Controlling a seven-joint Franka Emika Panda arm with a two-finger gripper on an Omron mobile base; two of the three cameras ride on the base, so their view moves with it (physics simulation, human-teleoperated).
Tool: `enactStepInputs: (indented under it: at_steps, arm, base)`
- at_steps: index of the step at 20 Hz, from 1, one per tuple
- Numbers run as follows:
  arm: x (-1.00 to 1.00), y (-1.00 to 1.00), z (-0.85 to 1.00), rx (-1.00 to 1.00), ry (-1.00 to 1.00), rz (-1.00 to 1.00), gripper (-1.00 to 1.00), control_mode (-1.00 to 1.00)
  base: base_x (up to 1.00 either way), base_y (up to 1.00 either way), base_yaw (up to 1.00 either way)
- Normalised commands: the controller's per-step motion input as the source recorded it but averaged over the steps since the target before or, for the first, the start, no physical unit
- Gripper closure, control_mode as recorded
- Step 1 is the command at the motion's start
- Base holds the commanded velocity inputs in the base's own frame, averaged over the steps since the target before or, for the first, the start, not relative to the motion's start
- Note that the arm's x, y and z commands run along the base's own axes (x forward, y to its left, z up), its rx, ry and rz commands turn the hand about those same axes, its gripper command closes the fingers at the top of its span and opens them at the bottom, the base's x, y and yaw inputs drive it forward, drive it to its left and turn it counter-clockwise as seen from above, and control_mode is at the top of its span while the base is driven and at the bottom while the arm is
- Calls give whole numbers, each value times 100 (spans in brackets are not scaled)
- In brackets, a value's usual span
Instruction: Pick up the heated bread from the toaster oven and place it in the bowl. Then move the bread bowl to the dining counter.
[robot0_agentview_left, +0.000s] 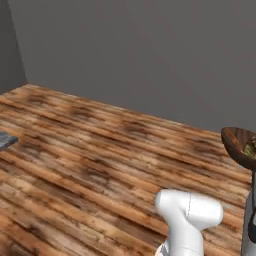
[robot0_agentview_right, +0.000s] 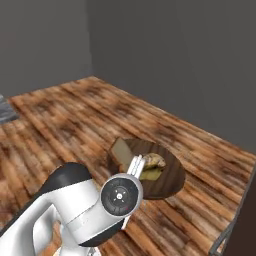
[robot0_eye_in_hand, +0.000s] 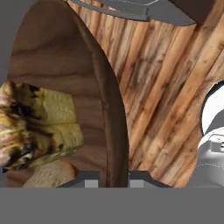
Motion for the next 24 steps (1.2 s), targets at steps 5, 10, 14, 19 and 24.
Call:
enactStepInputs:
  at_steps: [5, 10, 14, 19, 24]
  arm:
    - [0, 0, 0, 0, 0, 0, 100, 100]
    - [0, 0, 0, 0, 0, 0, 100, 100]
    - [0, 0, 0, 0, 0, 0, 100, 100]
    - [0, 0, 0, 0, 0, 0, 100, 100]
    - [0, 0, 0, 0, 0, 0, 100, 100]
  base:
    - [0, 0, 99]
    - [3, 10, 93]
    - [39, 51, 73]
    - [81, 58, 57]
    - [100, 12, 28]
